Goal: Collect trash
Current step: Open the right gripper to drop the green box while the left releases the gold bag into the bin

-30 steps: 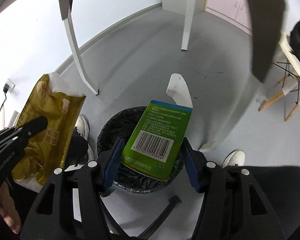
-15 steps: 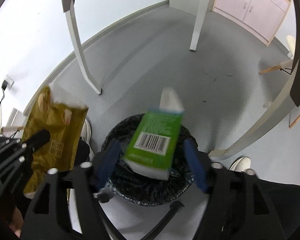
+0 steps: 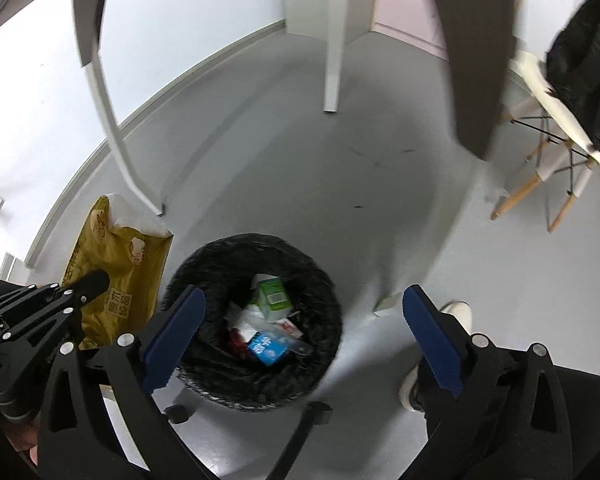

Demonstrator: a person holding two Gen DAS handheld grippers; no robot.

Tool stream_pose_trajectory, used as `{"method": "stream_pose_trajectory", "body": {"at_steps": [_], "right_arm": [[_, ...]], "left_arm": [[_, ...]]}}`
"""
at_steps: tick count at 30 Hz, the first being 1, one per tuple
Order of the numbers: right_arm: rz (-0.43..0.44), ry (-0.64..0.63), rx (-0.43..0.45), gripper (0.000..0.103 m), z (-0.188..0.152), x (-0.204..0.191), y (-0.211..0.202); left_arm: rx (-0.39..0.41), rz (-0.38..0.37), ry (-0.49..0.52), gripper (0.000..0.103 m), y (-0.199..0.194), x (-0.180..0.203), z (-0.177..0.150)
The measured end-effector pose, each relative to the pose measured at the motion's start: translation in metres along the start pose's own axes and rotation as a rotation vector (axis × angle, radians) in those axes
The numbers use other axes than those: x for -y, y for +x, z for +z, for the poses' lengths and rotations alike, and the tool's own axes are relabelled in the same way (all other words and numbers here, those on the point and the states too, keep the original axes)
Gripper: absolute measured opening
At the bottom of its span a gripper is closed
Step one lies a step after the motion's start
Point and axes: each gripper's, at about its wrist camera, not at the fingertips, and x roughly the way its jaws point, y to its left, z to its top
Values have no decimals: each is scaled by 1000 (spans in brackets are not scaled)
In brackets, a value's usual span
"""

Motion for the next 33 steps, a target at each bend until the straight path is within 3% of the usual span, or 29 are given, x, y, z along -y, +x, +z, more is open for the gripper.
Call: {"method": "stream_pose_trajectory", "body": {"at_steps": [11, 24, 26, 30, 32, 33], "right_arm": [[-15, 73, 6, 95, -11, 41, -9], [-32, 94, -21, 95, -14, 54, 0], [-33, 93, -25, 95, -14, 53, 1], [-32, 94, -24, 95, -13, 52, 2], [-31, 94, -22, 95, -13, 51, 3], [-28, 95, -21, 95, -13, 50, 3]], "left_arm": [[-17, -19, 63, 0, 15, 36, 5], [-27, -8, 108, 5, 35, 55, 10], [-26, -3, 103, 23, 35, 56, 10], [-9, 6, 80, 46, 31, 51, 10], [7, 26, 79, 68, 27, 48, 9], [18, 33, 77, 71, 24, 46, 9]]}}
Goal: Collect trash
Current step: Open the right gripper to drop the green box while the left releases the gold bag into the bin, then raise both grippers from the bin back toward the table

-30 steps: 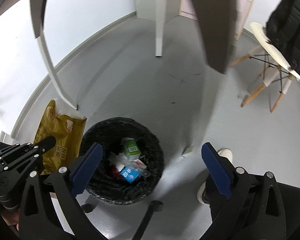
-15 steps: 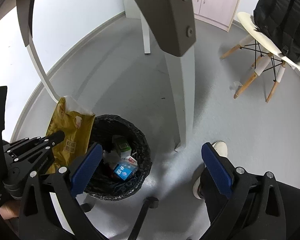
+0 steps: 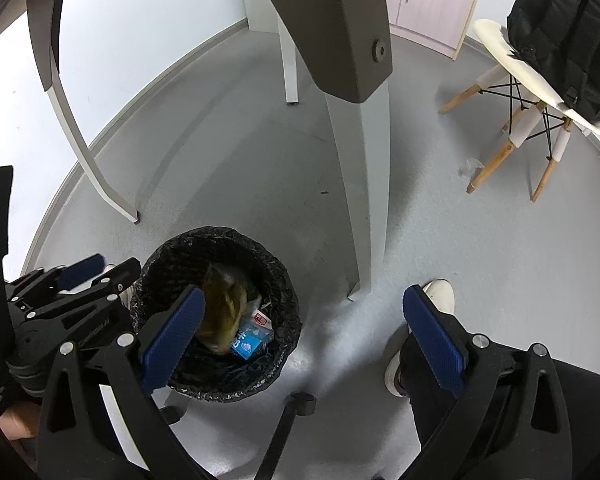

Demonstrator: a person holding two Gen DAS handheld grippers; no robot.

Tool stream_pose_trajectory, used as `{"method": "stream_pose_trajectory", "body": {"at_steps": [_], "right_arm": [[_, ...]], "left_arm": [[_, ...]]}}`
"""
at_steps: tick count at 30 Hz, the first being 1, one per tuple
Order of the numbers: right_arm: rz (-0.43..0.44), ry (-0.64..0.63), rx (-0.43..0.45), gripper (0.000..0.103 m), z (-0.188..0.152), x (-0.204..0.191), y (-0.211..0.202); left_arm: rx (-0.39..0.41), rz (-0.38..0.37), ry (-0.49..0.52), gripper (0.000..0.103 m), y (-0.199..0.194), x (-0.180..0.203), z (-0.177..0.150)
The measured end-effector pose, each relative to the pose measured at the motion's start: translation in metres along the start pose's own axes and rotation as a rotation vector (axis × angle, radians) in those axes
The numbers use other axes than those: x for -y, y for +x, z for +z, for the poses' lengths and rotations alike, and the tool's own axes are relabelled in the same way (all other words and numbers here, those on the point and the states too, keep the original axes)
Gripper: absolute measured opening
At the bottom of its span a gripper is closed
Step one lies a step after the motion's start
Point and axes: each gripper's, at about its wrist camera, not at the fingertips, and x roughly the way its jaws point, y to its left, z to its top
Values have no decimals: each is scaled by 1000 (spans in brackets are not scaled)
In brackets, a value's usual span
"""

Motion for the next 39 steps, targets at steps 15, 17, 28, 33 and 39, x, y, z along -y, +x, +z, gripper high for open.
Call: {"method": "stream_pose_trajectory", "body": {"at_steps": [15, 17, 28, 33, 39], "right_arm": [[14, -30, 41, 95, -5, -15, -25], [16, -35, 51, 95, -6, -16, -31], [11, -59, 102, 95, -20, -29, -81], [28, -73, 124, 95, -33, -32, -109], [18, -90, 166, 95, -51, -37, -149]], "left_arm": [[83, 15, -62, 97, -51, -31, -15], [90, 16, -67, 97, -60, -34, -19], [117, 33, -74, 97, -115, -54, -47], [155, 38, -77, 97, -148, -57, -60], [190, 50, -86, 97, -185, -63, -72]]}}
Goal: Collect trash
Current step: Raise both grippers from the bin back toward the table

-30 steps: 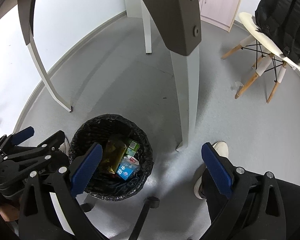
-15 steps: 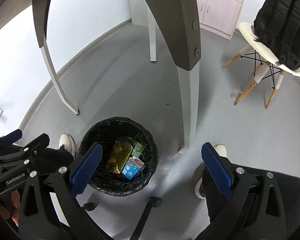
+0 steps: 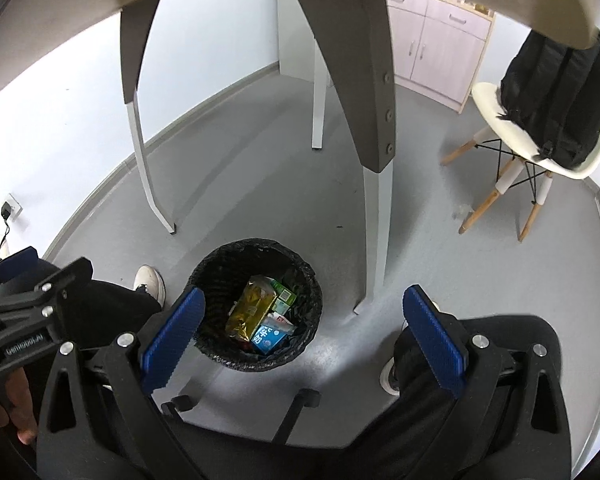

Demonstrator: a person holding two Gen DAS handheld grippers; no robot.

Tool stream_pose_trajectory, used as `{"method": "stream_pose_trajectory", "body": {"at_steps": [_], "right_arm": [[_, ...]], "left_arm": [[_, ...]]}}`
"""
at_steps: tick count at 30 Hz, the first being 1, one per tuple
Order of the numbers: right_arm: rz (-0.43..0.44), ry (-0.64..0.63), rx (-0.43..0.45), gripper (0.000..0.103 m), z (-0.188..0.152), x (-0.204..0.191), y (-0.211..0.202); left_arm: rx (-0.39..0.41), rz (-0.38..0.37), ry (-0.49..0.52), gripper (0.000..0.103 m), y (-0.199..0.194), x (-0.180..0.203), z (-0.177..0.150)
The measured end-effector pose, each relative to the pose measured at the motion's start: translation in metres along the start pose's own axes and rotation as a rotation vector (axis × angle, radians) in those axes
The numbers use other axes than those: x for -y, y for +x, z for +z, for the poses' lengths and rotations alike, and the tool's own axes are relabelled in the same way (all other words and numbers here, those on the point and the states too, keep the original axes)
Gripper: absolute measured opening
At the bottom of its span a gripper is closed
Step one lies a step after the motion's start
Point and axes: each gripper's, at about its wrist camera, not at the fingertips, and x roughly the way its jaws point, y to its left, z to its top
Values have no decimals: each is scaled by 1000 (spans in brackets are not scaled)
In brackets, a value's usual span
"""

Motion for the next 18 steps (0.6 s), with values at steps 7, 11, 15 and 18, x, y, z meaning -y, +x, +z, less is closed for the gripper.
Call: {"method": "stream_pose_trajectory", "body": {"at_steps": [7, 11, 15, 18], "right_arm": [[-7, -31, 40, 95, -16, -5, -50], [-9, -51, 71, 95, -18, -8, -81], [-7, -59, 104, 95, -14, -8, -111], [-4, -62, 139, 95, -8, -4, -135]], "left_arm": [[34, -22, 13, 97, -52, -4, -8], [53, -28, 22, 97, -81, -5, -8], [68, -28, 21, 97, -106, -9, -3], [102, -33, 21, 97, -128, -12, 1]]}}
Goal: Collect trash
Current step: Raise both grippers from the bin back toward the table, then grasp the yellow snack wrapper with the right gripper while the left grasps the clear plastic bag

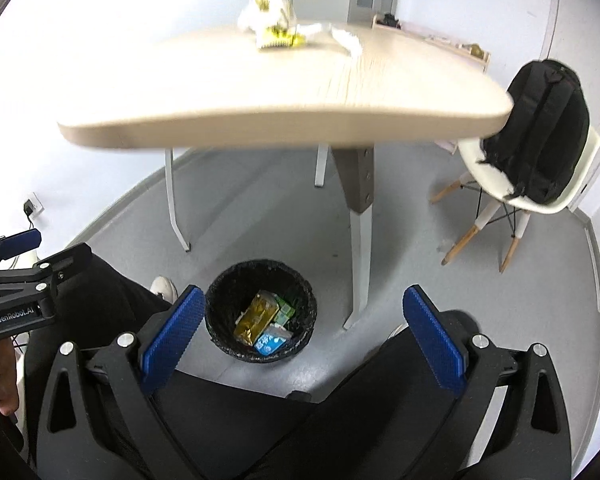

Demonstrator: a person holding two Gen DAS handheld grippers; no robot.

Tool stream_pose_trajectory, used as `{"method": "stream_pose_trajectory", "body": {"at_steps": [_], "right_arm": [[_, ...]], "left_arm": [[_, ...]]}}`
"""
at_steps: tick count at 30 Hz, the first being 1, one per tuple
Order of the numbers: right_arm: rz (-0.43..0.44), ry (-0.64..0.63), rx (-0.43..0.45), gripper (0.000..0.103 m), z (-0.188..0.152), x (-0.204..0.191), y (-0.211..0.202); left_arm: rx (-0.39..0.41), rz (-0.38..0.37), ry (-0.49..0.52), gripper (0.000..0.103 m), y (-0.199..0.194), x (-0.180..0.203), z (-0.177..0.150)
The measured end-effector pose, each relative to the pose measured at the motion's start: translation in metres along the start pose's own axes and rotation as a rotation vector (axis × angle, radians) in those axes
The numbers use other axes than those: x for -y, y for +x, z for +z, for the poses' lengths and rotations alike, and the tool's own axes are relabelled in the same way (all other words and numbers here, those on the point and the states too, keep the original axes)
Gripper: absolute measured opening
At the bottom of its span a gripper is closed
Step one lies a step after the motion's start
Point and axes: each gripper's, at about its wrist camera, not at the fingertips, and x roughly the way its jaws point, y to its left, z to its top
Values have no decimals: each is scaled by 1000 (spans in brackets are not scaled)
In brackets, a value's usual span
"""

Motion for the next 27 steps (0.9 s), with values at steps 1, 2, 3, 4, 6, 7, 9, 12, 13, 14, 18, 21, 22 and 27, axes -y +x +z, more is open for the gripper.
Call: {"method": "stream_pose_trajectory", "body": {"at_steps": [1, 2, 3, 4, 6, 7, 9, 12, 13, 14, 18, 21, 22, 27], "right_arm": [[1, 1, 11, 95, 4, 2, -6], [0, 2, 21, 95, 8, 4, -14], [-1, 1, 29, 95, 12, 5, -20], [1, 1, 37, 95, 14, 7, -26], [6, -5, 65, 95, 24, 8, -41], [6, -13, 79, 95, 29, 8, -48], [13, -21, 104, 95, 39, 9, -58], [12, -32, 132, 95, 60, 10, -66], [16, -33, 137, 95, 67, 11, -66], [20, -33, 139, 95, 75, 11, -65], [45, -29, 140, 95, 109, 12, -55], [54, -28, 141, 95, 139, 13, -43], [59, -32, 140, 95, 151, 12, -36], [84, -54, 104, 95, 206, 3, 7]], "left_arm": [[10, -3, -2, 97, -6, -1, 3], [23, -4, -4, 97, -14, -2, 8], [36, 0, -4, 97, -20, -2, 12], [52, 5, -2, 97, -27, -2, 17], [73, 11, 0, 97, -35, -3, 25], [79, 12, 2, 97, -36, -2, 29], [95, 15, 5, 97, -42, -1, 40], [107, 35, 2, 97, -44, -3, 58], [111, 37, 3, 97, -44, -4, 64], [119, 44, 5, 97, -43, -4, 73], [125, 44, -4, 97, -32, -6, 100], [120, 38, -20, 97, -20, -9, 125], [121, 39, -23, 97, -17, -9, 131], [123, 46, -31, 97, 7, -13, 173]]}}
